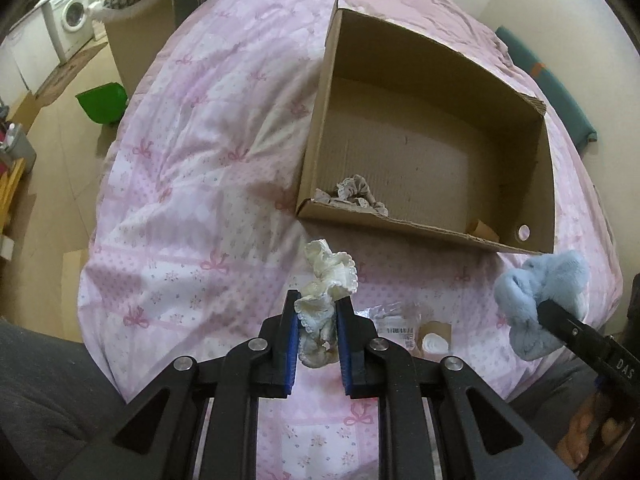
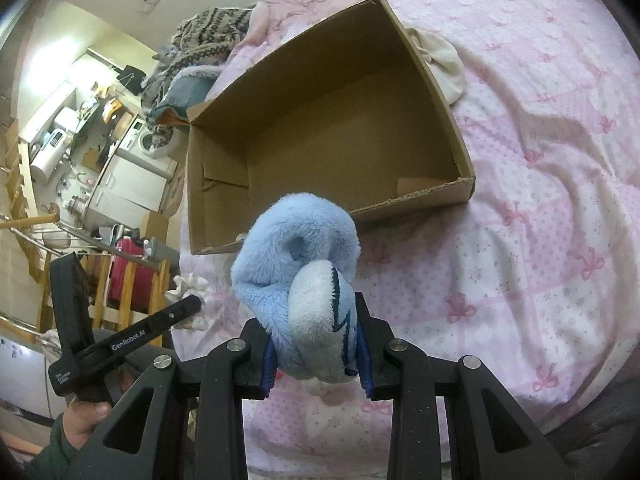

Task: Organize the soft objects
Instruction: 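Carry the lace bow and blue plush sock over the box with both grippers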

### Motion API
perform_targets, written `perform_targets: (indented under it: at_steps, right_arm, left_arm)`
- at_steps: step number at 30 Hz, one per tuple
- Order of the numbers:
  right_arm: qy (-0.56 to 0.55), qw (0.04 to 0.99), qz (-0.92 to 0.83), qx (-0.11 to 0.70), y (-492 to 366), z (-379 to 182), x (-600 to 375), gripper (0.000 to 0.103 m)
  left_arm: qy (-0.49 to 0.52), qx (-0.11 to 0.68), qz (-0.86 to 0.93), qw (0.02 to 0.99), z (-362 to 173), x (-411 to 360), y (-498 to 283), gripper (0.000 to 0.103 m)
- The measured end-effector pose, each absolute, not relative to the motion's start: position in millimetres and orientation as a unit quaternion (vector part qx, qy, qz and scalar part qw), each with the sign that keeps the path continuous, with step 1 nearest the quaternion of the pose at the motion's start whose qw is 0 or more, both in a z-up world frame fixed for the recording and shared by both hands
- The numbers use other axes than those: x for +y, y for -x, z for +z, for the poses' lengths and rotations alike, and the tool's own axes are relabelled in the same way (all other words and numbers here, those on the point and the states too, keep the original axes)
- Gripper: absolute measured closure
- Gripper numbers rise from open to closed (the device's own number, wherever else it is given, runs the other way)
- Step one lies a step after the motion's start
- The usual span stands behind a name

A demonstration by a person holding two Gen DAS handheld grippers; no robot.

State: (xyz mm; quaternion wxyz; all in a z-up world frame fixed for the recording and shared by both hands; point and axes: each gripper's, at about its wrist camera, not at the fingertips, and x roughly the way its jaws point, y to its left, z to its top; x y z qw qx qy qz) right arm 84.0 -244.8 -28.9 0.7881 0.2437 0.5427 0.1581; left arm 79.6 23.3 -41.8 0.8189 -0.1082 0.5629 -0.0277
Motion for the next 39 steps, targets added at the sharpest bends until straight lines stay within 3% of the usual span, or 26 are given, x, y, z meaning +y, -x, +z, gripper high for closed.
perform_targets:
  at_steps: [5, 10, 18, 23, 29, 39]
  right_arm:
    - [-0.246, 0.793, 0.161, 0.534, -82, -22, -247, 0.07]
    - [-0.241, 0.803, 0.171, 0.517, -88, -2, -249, 0.07]
    - [-0.234, 0.837, 0.177, 0.461, -118, 31, -260, 0.07]
    - [-0.224, 0.847, 0.161, 0.455, -151, 31, -267, 0.07]
    - [-0.218, 0.837, 0.122, 0.486, -168, -9, -273, 0.069]
    - [-0.184, 0.833, 0.112, 0.509, -177, -27, -265, 0.068]
  left_arm:
    - [0.133, 0.547, -0.035, 0.825, -21, 27, -76, 0.088]
    - [0.114, 0.509, -0.05, 0.851, 21, 17, -91, 0.088]
    - [0.075, 0.479, -0.062, 0.872, 42, -2, -140, 0.088]
    - [0.048, 0.479, -0.062, 0.874, 26, -15, -166, 0.087]
    - [0.009, 0.47, -0.064, 0.88, -13, -26, -179, 0.087]
    - [0.031, 0.494, -0.052, 0.867, -31, -24, -189, 0.087]
